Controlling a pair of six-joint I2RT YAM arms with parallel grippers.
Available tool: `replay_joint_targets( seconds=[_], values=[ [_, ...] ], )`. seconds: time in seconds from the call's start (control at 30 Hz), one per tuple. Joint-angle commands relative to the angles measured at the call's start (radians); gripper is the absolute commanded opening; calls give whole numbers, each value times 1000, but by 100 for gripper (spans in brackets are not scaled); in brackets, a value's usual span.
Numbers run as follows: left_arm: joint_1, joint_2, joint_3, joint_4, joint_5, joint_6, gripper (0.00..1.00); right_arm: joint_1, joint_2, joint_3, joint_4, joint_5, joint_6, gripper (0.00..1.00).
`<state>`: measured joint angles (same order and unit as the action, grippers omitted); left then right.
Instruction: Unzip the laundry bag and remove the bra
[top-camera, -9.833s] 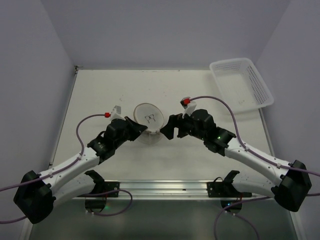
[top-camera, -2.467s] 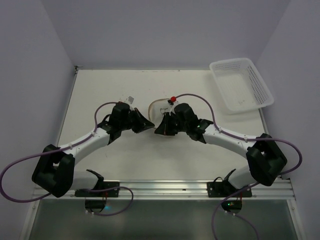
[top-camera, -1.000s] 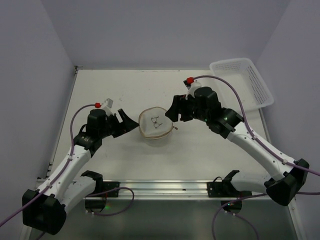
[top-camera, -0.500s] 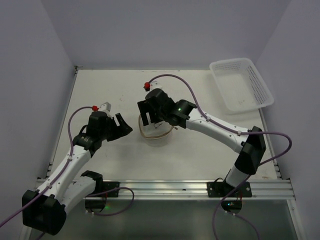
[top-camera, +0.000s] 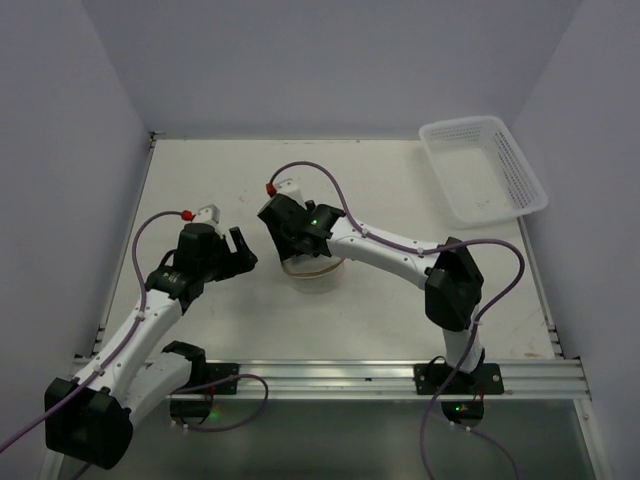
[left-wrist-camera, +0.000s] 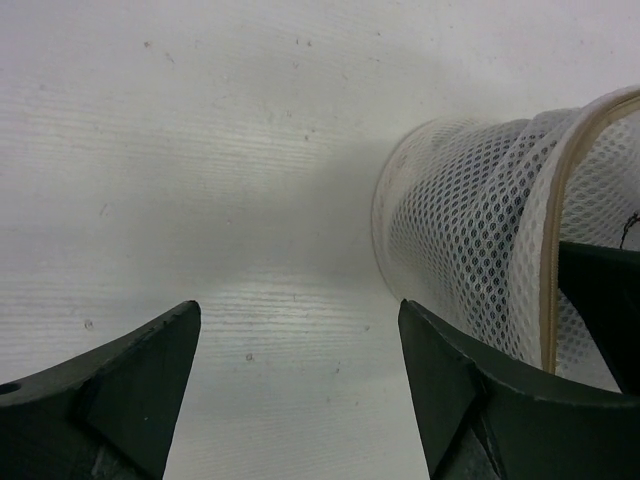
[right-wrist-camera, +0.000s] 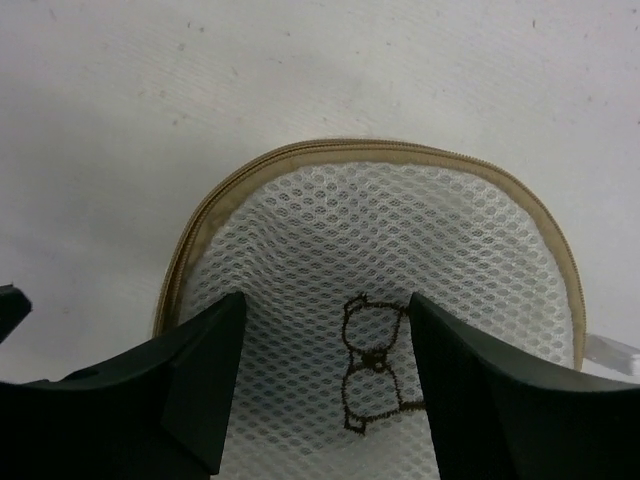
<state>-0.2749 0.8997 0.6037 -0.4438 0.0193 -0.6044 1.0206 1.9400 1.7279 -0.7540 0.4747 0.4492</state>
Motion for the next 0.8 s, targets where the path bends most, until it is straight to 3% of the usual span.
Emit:
replay_joint_targets(
  seconds=[0.0,0.07,0.1,0.23,0.33,0.4,0.77],
  values=[
    [11,2,10,19,-32,40,84,1,5,10,-15,62,26,66],
    [11,5,8,22,-27,41,84,1,1,-10,-2,65,29,54],
    [11,7,8,27,-24,40,84,1,-1,-13,1,64,29,42],
    [11,13,5,40,11,37,84,1,-6,-22,12,55,26,17],
    [11,13,7,54,36,32,84,1,-16,-36,28,35,20,4],
    [11,11,7,65,54,28,84,1,-30,-44,41,18,20,0],
    [9,116,-102,306,225,-101,86,-24,-119,-214,134,-99,57,0]
  ],
)
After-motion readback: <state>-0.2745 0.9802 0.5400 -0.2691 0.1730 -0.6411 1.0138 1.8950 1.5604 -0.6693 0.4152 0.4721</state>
